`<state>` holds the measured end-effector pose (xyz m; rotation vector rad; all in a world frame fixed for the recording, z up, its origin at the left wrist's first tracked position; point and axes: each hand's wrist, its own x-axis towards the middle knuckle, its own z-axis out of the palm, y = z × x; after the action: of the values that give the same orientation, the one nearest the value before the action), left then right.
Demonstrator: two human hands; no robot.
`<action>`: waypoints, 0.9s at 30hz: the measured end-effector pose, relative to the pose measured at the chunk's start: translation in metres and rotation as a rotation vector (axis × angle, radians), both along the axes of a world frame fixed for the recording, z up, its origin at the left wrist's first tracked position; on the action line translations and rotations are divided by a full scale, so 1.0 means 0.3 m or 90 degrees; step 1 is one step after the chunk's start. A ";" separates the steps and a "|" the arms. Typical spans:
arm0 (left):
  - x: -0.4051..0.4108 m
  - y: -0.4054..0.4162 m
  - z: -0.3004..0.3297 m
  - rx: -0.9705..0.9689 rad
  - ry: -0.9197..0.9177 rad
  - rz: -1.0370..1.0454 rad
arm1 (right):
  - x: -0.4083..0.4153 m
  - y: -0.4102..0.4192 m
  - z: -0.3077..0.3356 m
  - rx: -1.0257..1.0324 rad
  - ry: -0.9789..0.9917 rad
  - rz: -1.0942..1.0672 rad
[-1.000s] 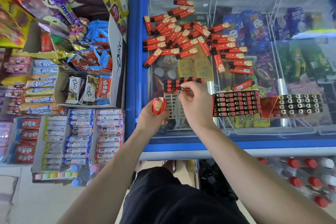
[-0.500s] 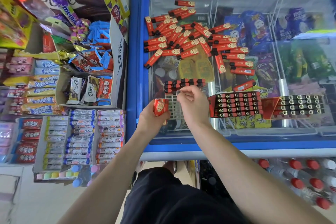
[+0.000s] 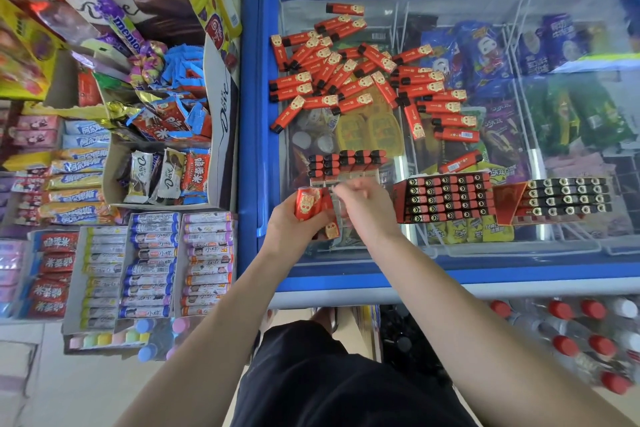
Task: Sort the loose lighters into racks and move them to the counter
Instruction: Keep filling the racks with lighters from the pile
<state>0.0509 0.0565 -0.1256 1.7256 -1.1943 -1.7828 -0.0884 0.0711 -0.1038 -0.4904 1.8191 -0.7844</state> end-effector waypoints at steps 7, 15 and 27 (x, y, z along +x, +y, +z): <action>-0.014 0.002 0.018 -0.032 0.014 -0.050 | -0.047 0.036 -0.002 -0.057 0.043 0.162; -0.021 -0.007 0.015 -0.034 0.018 -0.068 | -0.086 0.028 0.015 -0.075 -0.029 0.182; -0.005 0.002 -0.028 -0.016 -0.113 -0.087 | -0.112 0.023 -0.020 -0.234 0.230 0.118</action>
<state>0.0493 0.0573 -0.1339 1.8592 -1.4325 -1.7093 -0.1219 0.0779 -0.1096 -1.0830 1.9243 -0.9503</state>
